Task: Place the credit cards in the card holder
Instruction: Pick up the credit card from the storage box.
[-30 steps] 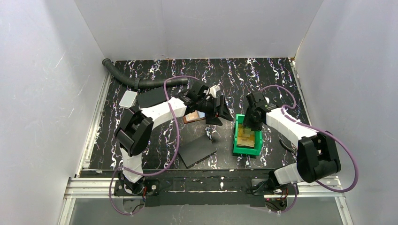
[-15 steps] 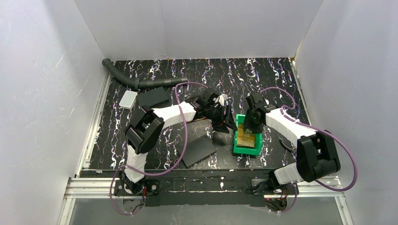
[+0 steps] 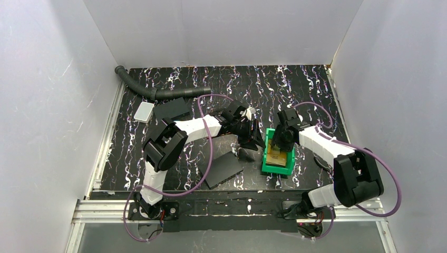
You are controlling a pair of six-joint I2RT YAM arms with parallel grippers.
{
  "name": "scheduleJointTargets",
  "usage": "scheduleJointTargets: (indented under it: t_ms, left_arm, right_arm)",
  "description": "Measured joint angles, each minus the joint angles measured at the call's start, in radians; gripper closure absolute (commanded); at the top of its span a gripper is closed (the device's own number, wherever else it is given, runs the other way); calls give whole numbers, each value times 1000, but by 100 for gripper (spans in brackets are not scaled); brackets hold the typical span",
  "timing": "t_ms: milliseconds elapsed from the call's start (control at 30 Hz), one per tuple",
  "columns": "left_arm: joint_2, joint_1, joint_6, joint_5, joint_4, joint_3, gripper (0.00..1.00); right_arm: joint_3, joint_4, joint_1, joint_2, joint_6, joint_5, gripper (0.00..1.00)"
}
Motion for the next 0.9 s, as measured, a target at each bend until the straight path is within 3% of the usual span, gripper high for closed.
scheduleJointTargets:
  t_ms: [300,500,533,833,900]
  left_arm:
    - [14,0,-14,3,14,0,56]
    - [18,0,-24,9,23,0,56]
    - [18,0,-25,9,26,0,56]
    - [18,0,-28,12,37,0,56]
    - [18,0,-29,13,38,0,56]
  right_arm:
    - [-78,61,-1,-109,112,-27,55]
    - [-152,89,-1,-265,226,-43,57]
    - [-173,100,-4,-276,243,-50,61]
    - [-247,194,-8,-327,262,-91,65]
    - [-252,212,-8,-347,261,-92,69]
